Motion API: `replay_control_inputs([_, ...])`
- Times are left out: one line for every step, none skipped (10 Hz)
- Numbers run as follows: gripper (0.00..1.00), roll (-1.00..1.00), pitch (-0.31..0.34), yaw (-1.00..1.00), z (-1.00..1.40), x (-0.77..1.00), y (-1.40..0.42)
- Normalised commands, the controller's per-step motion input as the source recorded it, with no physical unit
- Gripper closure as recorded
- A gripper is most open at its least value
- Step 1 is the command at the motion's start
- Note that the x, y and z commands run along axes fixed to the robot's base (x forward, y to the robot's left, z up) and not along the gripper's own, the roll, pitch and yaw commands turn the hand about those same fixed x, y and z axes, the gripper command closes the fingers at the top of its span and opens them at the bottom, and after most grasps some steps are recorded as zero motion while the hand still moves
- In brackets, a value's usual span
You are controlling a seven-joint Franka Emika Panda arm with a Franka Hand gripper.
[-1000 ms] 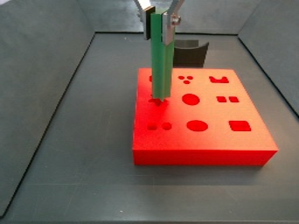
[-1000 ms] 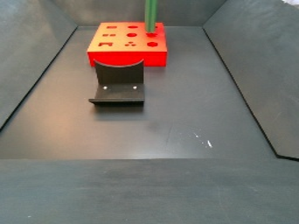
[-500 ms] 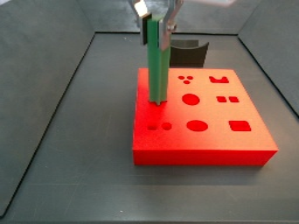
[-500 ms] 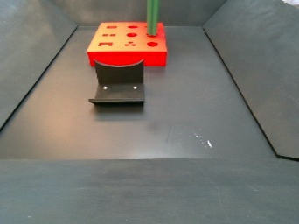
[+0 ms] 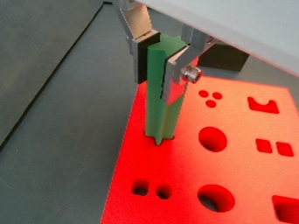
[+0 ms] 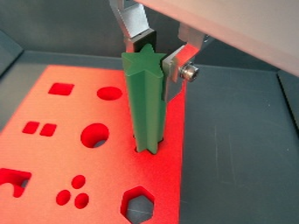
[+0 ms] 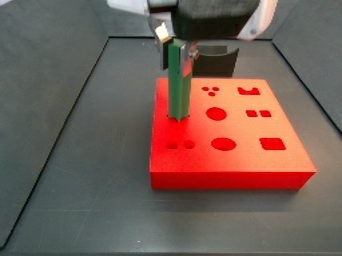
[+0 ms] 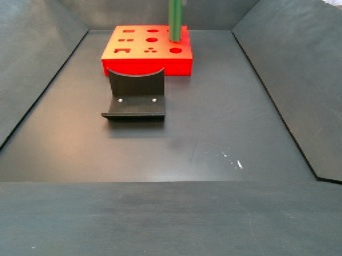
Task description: Insert the star object.
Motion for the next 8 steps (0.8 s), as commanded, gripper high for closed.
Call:
replay_control_inputs([1.00, 0.02, 0.000, -0.07, -1.00, 0.15, -0.02])
replay_control_inputs([1.00, 0.02, 0.000, -0.08, -1.00, 0.20, -0.07])
replay_control_inputs([1.00, 0.01, 0.000, -0.07, -1.00, 0.17, -0.07])
replay_control_inputs([1.00, 0.01, 0.000, -0.07, -1.00, 0.17, -0.08])
replay_control_inputs([1.00, 0.01, 0.000, -0.05, -1.00, 0.11, -0.04])
replay_control_inputs([1.00, 0.01, 0.000, -0.02, -1.00, 0.08, -0.05])
replay_control_inputs([1.00, 0.09, 0.000, -0.02, -0.30, 0.00, 0.00])
replay_control_inputs([1.00, 0.00, 0.000, 0.00, 0.00, 0.00, 0.00])
